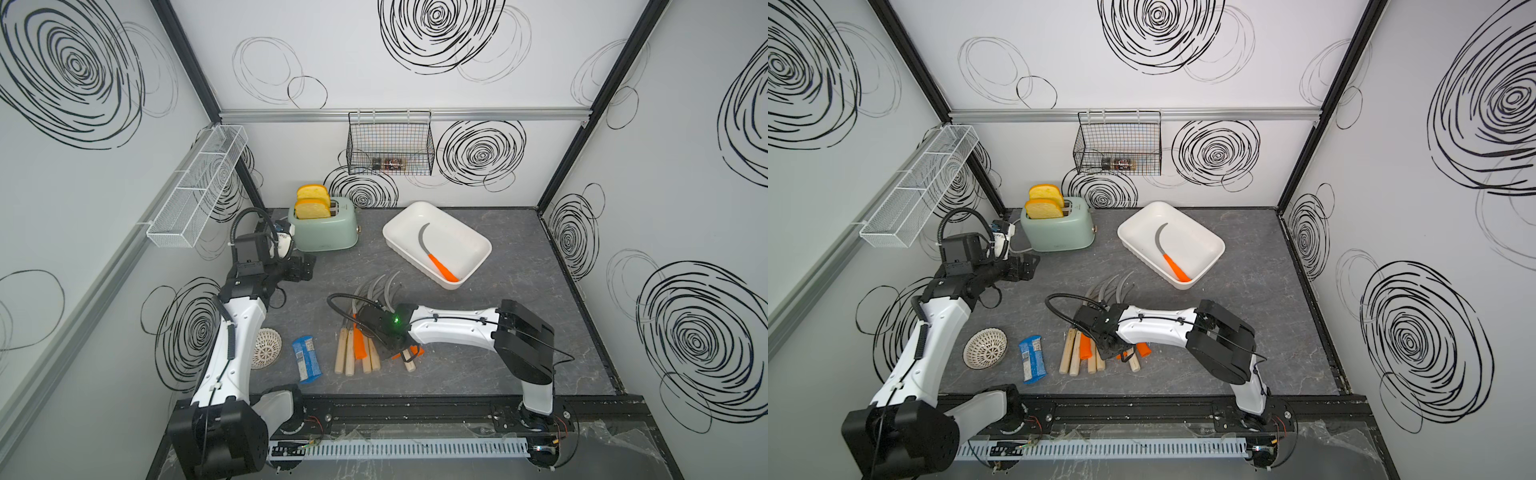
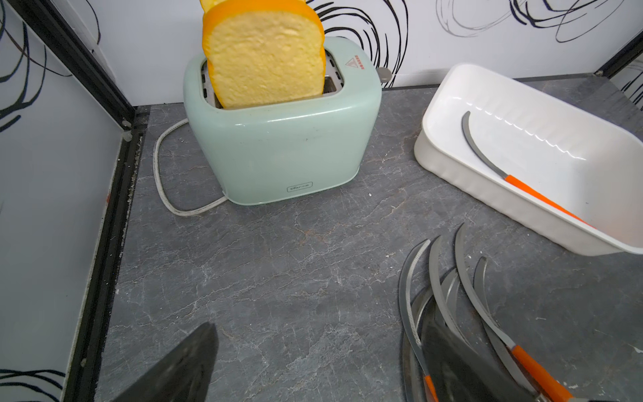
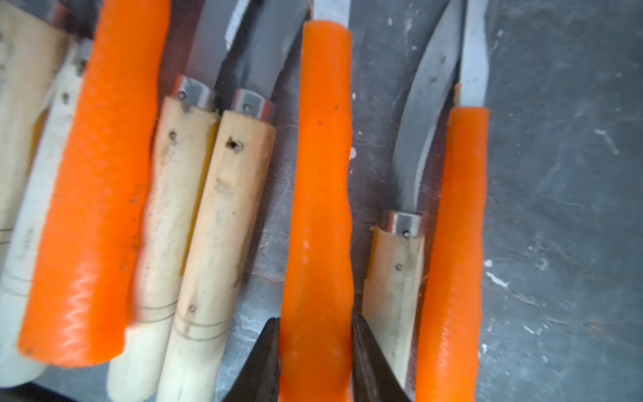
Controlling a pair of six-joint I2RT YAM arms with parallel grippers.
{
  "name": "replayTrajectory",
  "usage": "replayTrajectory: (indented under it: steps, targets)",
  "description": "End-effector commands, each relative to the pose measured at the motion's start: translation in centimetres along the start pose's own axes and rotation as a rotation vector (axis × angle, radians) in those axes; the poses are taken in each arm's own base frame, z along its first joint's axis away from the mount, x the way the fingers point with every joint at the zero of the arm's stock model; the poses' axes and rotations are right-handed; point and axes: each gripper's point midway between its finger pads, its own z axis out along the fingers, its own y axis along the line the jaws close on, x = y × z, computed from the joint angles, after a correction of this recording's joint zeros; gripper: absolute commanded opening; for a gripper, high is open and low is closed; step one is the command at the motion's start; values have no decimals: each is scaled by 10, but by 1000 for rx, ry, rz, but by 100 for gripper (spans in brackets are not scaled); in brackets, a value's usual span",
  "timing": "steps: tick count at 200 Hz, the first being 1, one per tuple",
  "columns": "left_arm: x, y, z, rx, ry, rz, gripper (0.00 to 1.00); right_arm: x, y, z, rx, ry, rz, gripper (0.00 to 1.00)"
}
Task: Put small sickles into storage boxes
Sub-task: Pick up the sickle at the center of the board.
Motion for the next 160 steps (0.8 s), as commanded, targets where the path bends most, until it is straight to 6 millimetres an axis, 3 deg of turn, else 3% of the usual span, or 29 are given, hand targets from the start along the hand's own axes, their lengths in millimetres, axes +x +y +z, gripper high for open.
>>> replayTrajectory:
  steps: [1,54,103,160]
  targets:
    - [-16,-1,-5,-9,-51,17,96,-14,1,-25,-20,-51,-5,0]
    - [-18,-1,-6,-14,-54,18,96,-20,0,-36,-29,-76,-7,0]
    - [-22,-2,-7,-12,-60,19,96,-34,-6,-61,-49,-121,-5,0]
    - [-24,-1,-8,-16,-63,19,96,-53,-26,-87,-92,-172,27,0]
